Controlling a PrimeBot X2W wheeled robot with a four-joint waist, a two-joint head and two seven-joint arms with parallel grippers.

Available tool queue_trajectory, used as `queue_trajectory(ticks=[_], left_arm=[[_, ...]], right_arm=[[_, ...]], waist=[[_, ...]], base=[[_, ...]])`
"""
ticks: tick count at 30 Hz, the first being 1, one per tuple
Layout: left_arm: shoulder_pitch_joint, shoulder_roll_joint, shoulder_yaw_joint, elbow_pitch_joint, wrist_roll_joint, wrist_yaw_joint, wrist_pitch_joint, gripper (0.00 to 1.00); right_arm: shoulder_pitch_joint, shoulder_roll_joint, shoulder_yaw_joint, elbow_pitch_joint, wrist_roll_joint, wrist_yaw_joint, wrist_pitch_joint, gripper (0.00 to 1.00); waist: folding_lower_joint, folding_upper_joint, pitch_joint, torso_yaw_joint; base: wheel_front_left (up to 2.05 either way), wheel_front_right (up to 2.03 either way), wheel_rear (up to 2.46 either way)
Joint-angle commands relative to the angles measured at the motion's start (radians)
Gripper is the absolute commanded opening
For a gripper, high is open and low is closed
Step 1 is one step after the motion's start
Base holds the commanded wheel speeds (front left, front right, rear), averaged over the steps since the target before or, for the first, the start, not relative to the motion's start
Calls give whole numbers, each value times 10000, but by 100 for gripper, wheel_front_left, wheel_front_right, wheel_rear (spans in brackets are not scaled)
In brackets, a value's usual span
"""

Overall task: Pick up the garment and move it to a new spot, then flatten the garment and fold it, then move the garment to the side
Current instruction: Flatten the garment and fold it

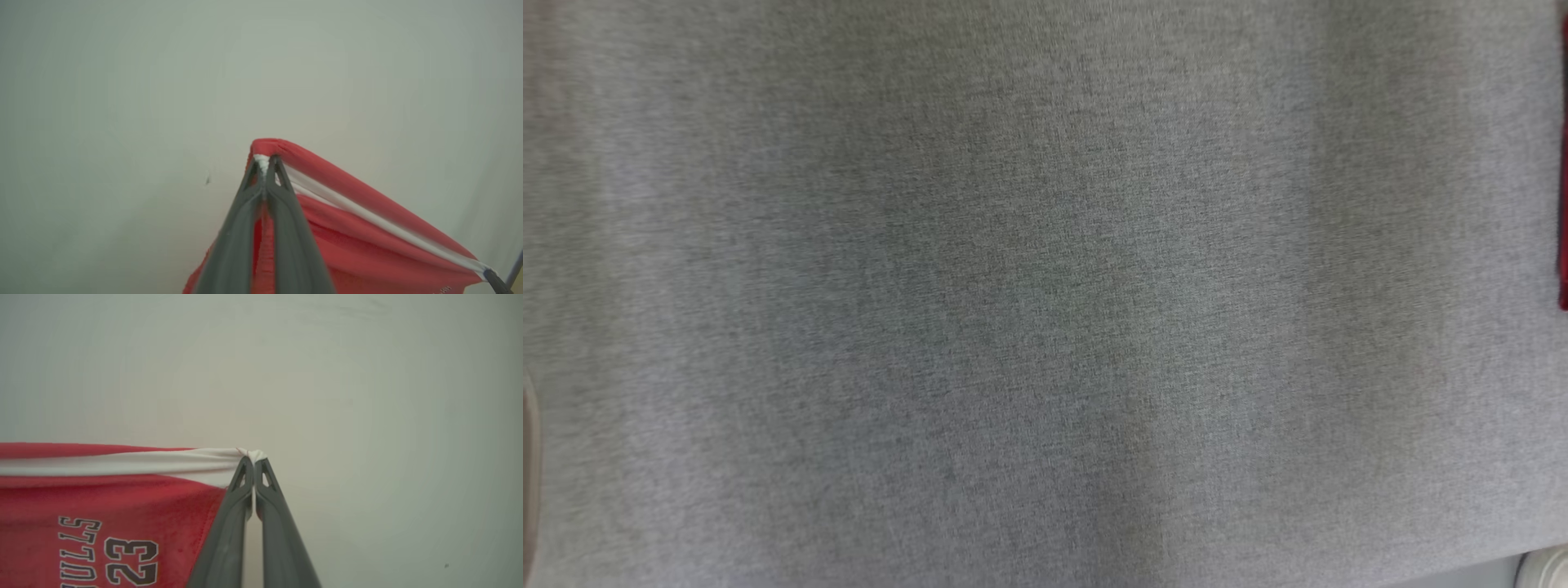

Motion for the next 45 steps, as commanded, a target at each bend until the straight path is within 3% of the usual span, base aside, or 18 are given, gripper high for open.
queue_trajectory(ticks=[1, 7, 13, 17, 19, 23, 29, 34, 40, 45], left_arm=[[194, 216, 114, 179, -48, 11, -80, 0], [1419, 141, -701, 522, -321, -310, 43, 0], [3264, 417, -1685, -284, -1442, -317, 442, 0], [4781, 716, -2337, -975, -2407, -322, 1227, 0], [5650, 851, -2661, -1438, -3061, -322, 1748, 0], [7439, 1409, -3162, -2083, -3652, -323, 2339, 0], [9850, 2039, -4101, -2671, -3249, -323, 2326, 0], [11365, 2159, -4570, -2750, -2855, -160, 1945, 0], [12572, 2198, -4913, -2669, -2516, 147, 1539, 0], [13486, 2325, -5297, -2838, -2258, 543, 1510, 0]], right_arm=[[191, -214, -70, 211, -100, -136, -58, 0], [1004, -291, 866, 848, -24, -99, -47, 0], [2511, -764, 2297, 451, 991, -90, 465, 0], [4018, -1368, 3370, -539, 2345, -90, 1888, 0], [4795, -1959, 3537, -1153, 2744, -90, 2621, 0], [6713, -2472, 3696, -2673, 3866, -87, 4441, 0], [9629, -3380, 3299, -4865, 4630, -89, 6780, 0], [11956, -3687, 2611, -6355, 4892, -89, 8609, 0], [14191, -3543, 1715, -7706, 5006, -89, 10605, 0], [16156, -2991, 691, -8955, 4897, -89, 12315, 0]], waist=[[-1, -2, 246, -89], [-1, -2, 82, 104], [-1, -2, -889, 313], [-1, -2, -1881, 418], [-1, -2, -2427, 516], [-1, -2, -3434, 620], [-1, -2, -4782, 734], [-1, -2, -5619, 814], [-1, -2, -6276, 860], [-1, -2, -6688, 928]], base=[[0, 0, 0], [0, 0, 0], [0, 0, 0], [0, 0, 0], [0, 0, 0], [0, 0, 0], [0, 0, 0], [0, 0, 0], [0, 0, 0], [0, 0, 0]])
